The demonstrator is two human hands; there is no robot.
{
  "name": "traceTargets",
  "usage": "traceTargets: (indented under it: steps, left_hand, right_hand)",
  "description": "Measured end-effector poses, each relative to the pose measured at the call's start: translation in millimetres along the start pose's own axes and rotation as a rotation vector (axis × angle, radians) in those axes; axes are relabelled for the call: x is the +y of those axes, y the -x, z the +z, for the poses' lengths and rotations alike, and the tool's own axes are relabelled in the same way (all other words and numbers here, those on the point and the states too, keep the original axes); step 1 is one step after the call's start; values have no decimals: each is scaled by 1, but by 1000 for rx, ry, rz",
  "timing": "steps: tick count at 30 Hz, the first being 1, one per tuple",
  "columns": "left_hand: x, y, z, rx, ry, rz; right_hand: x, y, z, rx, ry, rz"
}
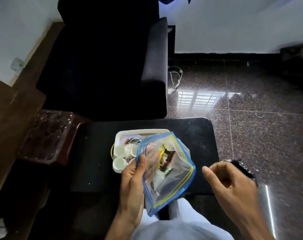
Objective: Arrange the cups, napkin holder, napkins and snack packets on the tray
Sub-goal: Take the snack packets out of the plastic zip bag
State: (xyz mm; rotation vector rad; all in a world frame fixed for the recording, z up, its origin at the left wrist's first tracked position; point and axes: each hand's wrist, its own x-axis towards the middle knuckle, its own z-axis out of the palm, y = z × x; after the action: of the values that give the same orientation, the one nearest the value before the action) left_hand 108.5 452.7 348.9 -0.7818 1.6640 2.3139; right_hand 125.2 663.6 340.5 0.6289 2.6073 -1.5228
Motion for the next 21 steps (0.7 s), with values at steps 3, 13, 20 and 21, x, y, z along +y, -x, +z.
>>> traceTargets:
  steps: [3,13,20,21]
  left_hand:
    - [-6,1,5,-32,-65,32]
    - [-10,2,10,73,-200,93]
    - [-16,7,16,88,-142,11]
    - [-17,7,16,107,-137,4]
  right_hand:
    - [-17,-11,0,-25,74,-499]
    - [-30,-56,94,-644,861,-885]
    - [-2,-53,99,-749,946,-876]
    - [-1,-53,98,-754,910,-901]
